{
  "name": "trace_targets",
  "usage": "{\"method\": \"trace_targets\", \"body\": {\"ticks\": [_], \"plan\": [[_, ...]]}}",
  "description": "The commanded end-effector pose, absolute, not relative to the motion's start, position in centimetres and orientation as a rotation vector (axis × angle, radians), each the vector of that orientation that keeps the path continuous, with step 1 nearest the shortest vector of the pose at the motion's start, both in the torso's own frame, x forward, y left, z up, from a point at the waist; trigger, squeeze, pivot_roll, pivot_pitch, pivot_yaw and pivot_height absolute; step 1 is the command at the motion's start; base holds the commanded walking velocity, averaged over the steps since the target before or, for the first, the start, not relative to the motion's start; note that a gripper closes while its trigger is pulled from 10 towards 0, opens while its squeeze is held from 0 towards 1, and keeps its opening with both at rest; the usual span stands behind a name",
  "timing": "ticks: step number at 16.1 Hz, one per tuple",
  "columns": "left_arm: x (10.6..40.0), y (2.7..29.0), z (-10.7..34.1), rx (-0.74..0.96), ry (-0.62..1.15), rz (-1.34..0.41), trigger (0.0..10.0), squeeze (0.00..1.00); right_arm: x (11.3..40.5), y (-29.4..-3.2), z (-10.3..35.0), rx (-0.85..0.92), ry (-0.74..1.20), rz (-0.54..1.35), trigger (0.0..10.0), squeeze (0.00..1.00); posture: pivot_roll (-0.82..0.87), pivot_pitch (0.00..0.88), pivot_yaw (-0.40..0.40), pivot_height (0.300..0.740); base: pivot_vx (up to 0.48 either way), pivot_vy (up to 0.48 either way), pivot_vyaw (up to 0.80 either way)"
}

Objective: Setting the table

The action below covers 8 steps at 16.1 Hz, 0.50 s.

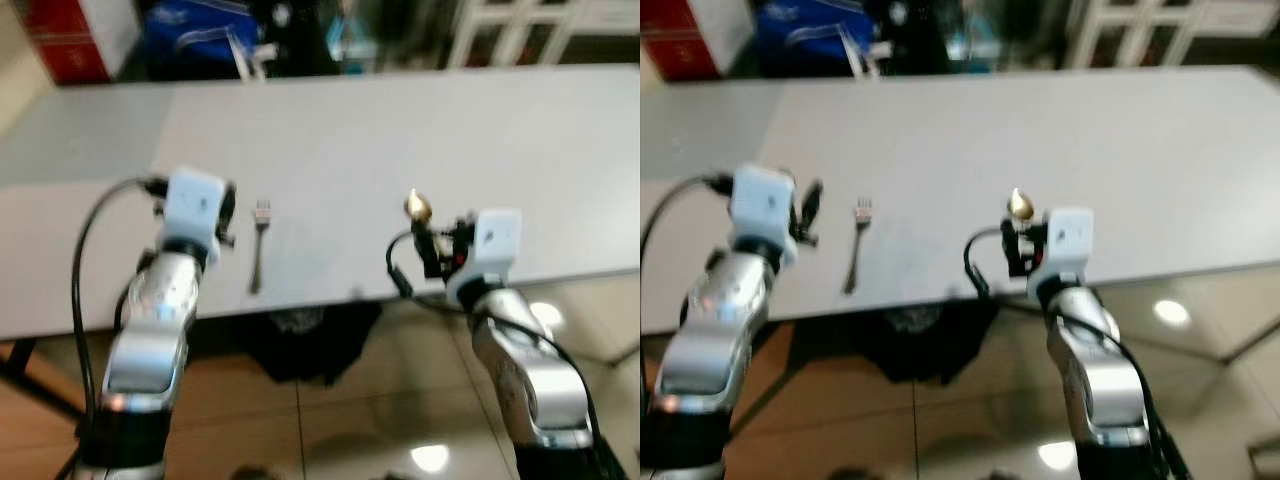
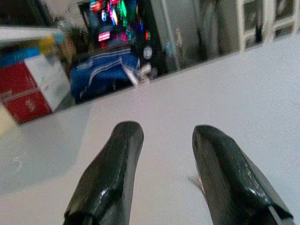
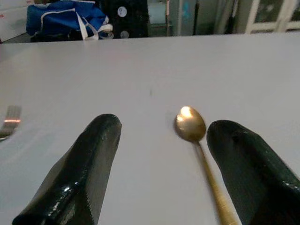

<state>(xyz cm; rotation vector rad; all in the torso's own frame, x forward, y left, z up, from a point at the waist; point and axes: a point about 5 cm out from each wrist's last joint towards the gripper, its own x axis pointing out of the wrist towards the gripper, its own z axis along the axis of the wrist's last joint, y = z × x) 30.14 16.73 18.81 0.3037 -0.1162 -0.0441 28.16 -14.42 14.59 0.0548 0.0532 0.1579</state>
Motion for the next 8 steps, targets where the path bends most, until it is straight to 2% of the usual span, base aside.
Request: {"method": "trace_targets", "body": {"ticks": [1, 8], "plan": [[29.9, 17.6, 18.2, 0.307, -0.084, -0.007, 10.0, 0.0, 28.0, -13.1, 15.1, 0.049, 0.026, 0.224, 10.0, 0.0, -0.03, 0.043, 0.012, 0.74, 0.0, 0.48, 0.0], [29.0, 17.6, 17.4, 0.305, -0.05, -0.013, 10.0, 0.0, 27.3, -11.9, 14.6, 0.04, 0.037, 0.336, 10.0, 0.0, -0.02, 0.016, -0.004, 0.74, 0.0, 0.48, 0.0]]}}
